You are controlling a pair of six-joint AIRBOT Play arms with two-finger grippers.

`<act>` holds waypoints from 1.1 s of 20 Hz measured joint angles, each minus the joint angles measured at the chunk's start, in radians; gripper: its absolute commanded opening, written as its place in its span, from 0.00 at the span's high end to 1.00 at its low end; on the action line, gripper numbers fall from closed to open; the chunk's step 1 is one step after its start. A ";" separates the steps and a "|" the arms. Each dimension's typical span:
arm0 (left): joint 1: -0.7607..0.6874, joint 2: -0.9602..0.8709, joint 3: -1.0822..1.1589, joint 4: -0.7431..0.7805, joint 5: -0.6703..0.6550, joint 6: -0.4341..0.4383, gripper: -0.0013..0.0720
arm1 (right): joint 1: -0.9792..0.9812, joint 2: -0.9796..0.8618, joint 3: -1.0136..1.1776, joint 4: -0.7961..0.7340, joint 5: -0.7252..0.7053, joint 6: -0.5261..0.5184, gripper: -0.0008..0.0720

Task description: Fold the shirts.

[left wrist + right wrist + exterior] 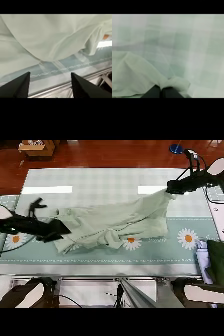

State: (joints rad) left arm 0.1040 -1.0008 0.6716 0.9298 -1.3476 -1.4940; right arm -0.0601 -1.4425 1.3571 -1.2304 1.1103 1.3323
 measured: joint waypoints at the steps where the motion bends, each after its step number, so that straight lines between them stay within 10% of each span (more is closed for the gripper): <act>1: -0.034 -0.005 -0.024 -0.003 0.022 -0.009 0.17 | 0.000 0.000 0.000 -0.003 0.003 -0.002 0.94; 13: -0.287 -0.176 -0.096 -0.087 0.280 -0.067 0.19 | 0.000 0.000 0.000 -0.014 0.041 -0.011 0.94; 16: -0.299 -0.195 -0.097 -0.112 0.391 -0.084 0.64 | 0.000 0.000 0.000 -0.014 0.044 -0.011 0.94; 22: -0.304 -0.210 -0.090 -0.225 0.406 -0.005 0.65 | 0.000 0.000 0.000 -0.023 0.066 -0.011 0.94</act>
State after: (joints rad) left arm -0.2005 -1.2106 0.5819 0.7052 -0.9413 -1.4986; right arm -0.0601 -1.4425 1.3571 -1.2533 1.1767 1.3216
